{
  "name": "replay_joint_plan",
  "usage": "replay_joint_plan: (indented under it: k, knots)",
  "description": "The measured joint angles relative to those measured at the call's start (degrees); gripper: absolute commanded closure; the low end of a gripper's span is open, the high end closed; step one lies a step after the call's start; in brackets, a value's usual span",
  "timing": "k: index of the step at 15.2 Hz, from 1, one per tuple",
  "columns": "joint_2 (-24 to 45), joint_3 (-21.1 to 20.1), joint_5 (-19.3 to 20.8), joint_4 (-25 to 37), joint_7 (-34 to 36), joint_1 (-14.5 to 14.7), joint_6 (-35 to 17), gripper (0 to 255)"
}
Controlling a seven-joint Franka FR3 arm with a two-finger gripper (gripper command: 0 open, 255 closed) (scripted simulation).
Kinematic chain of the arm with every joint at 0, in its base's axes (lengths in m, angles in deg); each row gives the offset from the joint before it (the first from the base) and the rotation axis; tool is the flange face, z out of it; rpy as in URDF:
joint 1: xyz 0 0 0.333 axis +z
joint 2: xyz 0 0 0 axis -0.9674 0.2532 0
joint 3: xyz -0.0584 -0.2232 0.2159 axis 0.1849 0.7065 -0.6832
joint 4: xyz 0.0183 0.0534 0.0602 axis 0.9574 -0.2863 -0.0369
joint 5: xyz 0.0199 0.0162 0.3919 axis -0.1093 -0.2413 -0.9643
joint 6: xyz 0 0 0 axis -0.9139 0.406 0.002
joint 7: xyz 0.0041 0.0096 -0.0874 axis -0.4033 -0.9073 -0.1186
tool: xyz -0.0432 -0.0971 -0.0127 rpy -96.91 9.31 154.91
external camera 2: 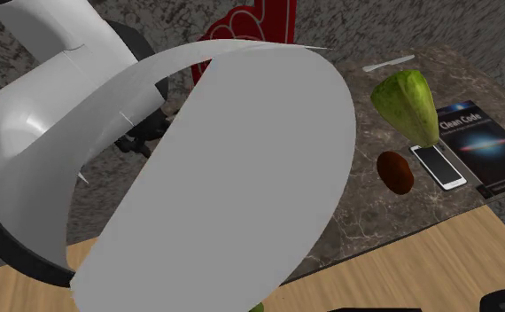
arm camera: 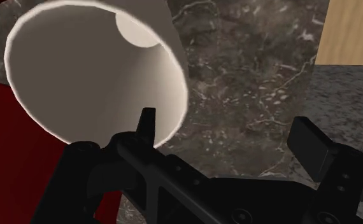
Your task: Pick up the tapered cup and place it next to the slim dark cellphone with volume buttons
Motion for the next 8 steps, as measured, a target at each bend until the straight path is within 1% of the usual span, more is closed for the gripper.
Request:
replay_joint_plan:
  k: [2, 3, 8]
  knots:
    - [0.8, 0.3, 0.0, -0.3, 0.1, 0.1, 1.9, 0]
    - [1.0, 0.3, 0.0, -0.1, 0.1, 0.1, 2.4, 255]
    - [1.0, 0.4, 0.0, 0.0, 0.2, 0.2, 2.8, 255]
